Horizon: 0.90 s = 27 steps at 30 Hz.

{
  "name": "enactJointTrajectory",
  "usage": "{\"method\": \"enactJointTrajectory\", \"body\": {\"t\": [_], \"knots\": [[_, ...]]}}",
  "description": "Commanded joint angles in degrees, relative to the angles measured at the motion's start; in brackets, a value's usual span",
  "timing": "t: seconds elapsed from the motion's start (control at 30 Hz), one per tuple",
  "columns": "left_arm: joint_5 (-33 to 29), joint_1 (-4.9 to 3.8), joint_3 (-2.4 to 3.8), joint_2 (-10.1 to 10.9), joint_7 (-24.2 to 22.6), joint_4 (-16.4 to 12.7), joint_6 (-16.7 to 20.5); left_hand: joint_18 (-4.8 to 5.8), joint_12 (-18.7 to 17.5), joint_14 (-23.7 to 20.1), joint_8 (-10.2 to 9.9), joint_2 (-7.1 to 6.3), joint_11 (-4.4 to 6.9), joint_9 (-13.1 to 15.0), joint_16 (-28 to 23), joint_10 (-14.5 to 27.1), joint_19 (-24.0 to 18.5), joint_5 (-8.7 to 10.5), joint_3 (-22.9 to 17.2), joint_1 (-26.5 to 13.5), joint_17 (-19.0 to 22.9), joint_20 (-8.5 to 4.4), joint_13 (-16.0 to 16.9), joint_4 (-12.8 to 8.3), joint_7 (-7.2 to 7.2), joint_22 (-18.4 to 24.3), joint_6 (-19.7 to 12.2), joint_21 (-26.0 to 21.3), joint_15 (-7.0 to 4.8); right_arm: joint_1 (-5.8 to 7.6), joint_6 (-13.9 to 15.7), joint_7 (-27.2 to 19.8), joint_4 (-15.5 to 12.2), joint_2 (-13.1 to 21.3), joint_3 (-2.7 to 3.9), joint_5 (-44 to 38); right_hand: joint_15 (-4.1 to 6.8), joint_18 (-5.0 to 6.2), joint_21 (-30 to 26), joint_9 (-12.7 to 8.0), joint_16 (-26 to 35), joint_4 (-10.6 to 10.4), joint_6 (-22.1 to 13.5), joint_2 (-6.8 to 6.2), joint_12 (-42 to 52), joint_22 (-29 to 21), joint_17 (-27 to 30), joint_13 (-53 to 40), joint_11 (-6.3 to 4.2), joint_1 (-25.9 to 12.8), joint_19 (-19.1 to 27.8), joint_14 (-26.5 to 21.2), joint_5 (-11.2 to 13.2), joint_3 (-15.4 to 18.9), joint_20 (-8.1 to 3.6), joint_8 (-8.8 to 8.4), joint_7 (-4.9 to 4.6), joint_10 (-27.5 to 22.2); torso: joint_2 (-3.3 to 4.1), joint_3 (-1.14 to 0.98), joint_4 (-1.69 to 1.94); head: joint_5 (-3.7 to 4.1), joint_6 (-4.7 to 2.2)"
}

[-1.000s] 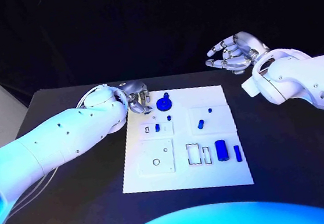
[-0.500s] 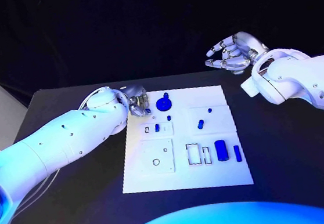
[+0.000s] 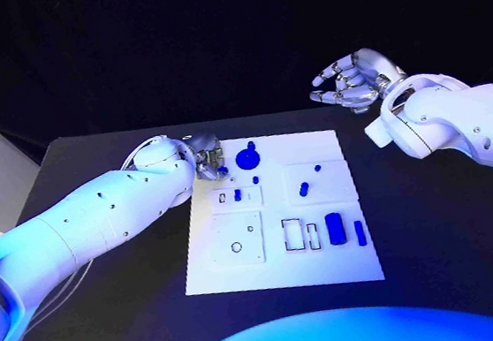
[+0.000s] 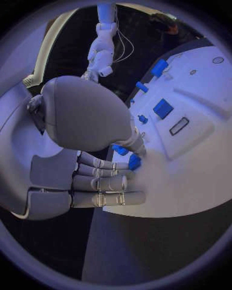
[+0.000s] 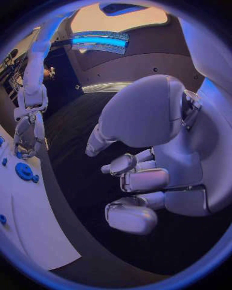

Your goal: Assemble the parts on the task board

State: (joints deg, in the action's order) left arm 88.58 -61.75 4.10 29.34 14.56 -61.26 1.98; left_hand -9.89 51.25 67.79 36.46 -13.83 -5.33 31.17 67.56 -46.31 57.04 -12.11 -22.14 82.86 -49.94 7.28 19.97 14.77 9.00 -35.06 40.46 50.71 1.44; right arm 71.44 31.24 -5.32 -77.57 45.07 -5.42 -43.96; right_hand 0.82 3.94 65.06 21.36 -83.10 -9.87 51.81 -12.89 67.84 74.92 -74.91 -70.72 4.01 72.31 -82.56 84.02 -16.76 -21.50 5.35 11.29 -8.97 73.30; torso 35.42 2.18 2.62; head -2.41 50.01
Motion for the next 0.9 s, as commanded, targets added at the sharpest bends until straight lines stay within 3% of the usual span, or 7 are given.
{"method": "enactJointTrajectory", "body": {"t": [0.03, 0.17, 0.23, 0.27, 0.3, 0.53, 0.9], "knots": [[0.3, 0.13, -0.04, -0.2, 0.3, 0.3, -1.1, -0.66, 0.3, 0.3, -0.2, 0.57, 0.12, -0.3, 0.3, 0.1, 0.4, 0.43, -0.4, 1.3, 0.3, -0.19, -0.2, -0.7, 0.03, 0.1, 0.6, -0.3, -0.03, 0.01, -0.2, -0.5, -0.1, 0.0, 0.03, -0.3, -0.52, 0.74, 0.2, 0.1, 0.0, -0.2, -0.3, 0.52, 0.2, 4.1, -4.9, 0.0, 0.0, 0.2, 0.1, 2.5, -0.2, 0.2, 0.11, 0.22, 0.04, 0.0, -0.03, -0.02, 0.02, 0.02, -0.01], [0.0, 0.14, -0.04, -0.3, 0.2, 0.5, -1.4, -0.66, -0.1, 0.0, -0.2, 1.84, 0.22, -1.0, 0.3, -0.2, 0.4, 0.91, -1.6, 3.1, 0.7, -0.33, -0.7, -1.4, -0.01, -0.1, 1.2, -0.1, -0.15, 0.01, -0.2, -0.5, -0.1, 0.0, 0.03, -0.3, -0.51, 0.7, 0.4, 0.1, -0.1, -0.3, -0.3, 0.57, 0.3, 4.2, -5.0, -0.1, 0.0, 0.2, 0.0, 2.5, -0.2, 0.2, 0.11, 0.28, 0.05, 0.1, -0.03, -0.03, 0.04, 0.07, -0.01], [-0.1, 0.14, -0.04, -0.3, 0.1, 0.5, -1.4, -0.64, -0.6, -0.1, -0.4, 2.58, 0.25, -1.7, 0.3, -0.7, 0.3, 2.18, -2.5, 3.8, 1.0, -0.43, -1.4, -1.8, -0.04, -0.3, 1.8, 0.2, -0.23, 0.01, -0.2, -0.5, -0.1, 0.0, 0.03, -0.3, -0.51, 0.7, 0.4, 0.1, -0.1, -0.3, -0.3, 0.57, 0.3, 4.2, -5.0, -0.1, 0.0, 0.2, 0.0, 2.5, -0.2, 0.2, 0.11, 0.28, 0.05, 0.1, -0.02, -0.04, 0.05, 0.04, -0.01], [-0.2, 0.14, -0.04, -0.3, 0.0, 0.5, -1.4, -0.65, -1.1, -0.2, -0.7, 3.46, 0.39, -2.3, 0.4, -1.2, 0.1, 8.55, -3.6, 4.6, 1.2, -0.54, -1.9, -2.3, -0.11, -0.5, 2.3, 0.4, -0.32, 0.01, -0.2, -0.5, -0.1, 0.0, 0.03, -0.3, -0.51, 0.7, 0.4, 0.1, -0.1, -0.3, -0.3, 0.57, 0.3, 4.2, -5.0, -0.1, 0.0, 0.2, 0.0, 2.5, -0.2, 0.2, 0.11, 0.28, 0.05, 0.1, -0.02, -0.04, 0.05, 0.04, -0.01], [-0.2, 0.15, -0.04, -0.3, -0.1, 0.5, -1.3, -0.65, -1.3, -0.2, -0.8, 3.74, 0.43, -2.6, 0.4, -1.3, 0.1, 8.92, -4.4, 5.0, 1.2, -0.56, -2.1, -2.6, -0.15, -0.7, 2.6, 0.5, -0.36, 0.01, -0.2, -0.5, -0.1, 0.0, 0.03, -0.3, -0.51, 0.7, 0.4, 0.1, -0.1, -0.3, -0.3, 0.57, 0.3, 4.2, -5.0, -0.1, 0.0, 0.2, 0.0, 2.5, -0.2, 0.2, 0.11, 0.28, 0.05, 0.1, -0.03, -0.03, 0.06, 0.06, -0.01], [-0.7, 0.15, -0.04, -0.1, -1.3, 0.2, -0.1, -0.67, -2.4, -0.3, -1.4, 4.96, 0.79, -4.1, 0.6, -2.5, -0.5, 9.01, -8.5, 6.1, 1.5, -0.9, -3.3, -4.7, -0.33, -1.7, 4.5, 1.8, -0.7, 0.01, -0.3, -0.5, -0.1, 0.0, 0.03, -0.3, -0.51, 0.7, 0.4, 0.1, -0.1, -0.3, -0.3, 0.63, 0.3, 4.2, -5.0, -0.2, -0.01, 0.3, 0.0, 2.6, -0.3, 0.1, 0.1, 0.33, 0.05, 0.1, -0.02, 0.0, 0.05, 0.07, -0.01], [-1.5, 0.16, 0.01, 0.8, -2.6, -0.7, 2.4, -0.66, -4.4, -0.5, -3.3, 5.61, 0.47, -6.2, 0.5, -3.2, -1.8, 9.04, -12.7, 4.9, 2.5, -0.95, -4.8, -8.3, 0.25, -3.8, 5.8, 4.4, -0.56, 0.0, -0.3, -0.5, -0.1, 0.2, 0.03, -0.3, -0.51, 0.7, 0.4, 0.1, -0.1, -0.3, -0.3, 0.63, 0.3, 4.2, -5.0, -0.2, -0.01, 0.3, 0.0, 2.6, -0.3, 0.1, 0.1, 0.33, 0.05, 0.1, 0.0, -0.03, 0.08, 0.15, -0.01]]}}
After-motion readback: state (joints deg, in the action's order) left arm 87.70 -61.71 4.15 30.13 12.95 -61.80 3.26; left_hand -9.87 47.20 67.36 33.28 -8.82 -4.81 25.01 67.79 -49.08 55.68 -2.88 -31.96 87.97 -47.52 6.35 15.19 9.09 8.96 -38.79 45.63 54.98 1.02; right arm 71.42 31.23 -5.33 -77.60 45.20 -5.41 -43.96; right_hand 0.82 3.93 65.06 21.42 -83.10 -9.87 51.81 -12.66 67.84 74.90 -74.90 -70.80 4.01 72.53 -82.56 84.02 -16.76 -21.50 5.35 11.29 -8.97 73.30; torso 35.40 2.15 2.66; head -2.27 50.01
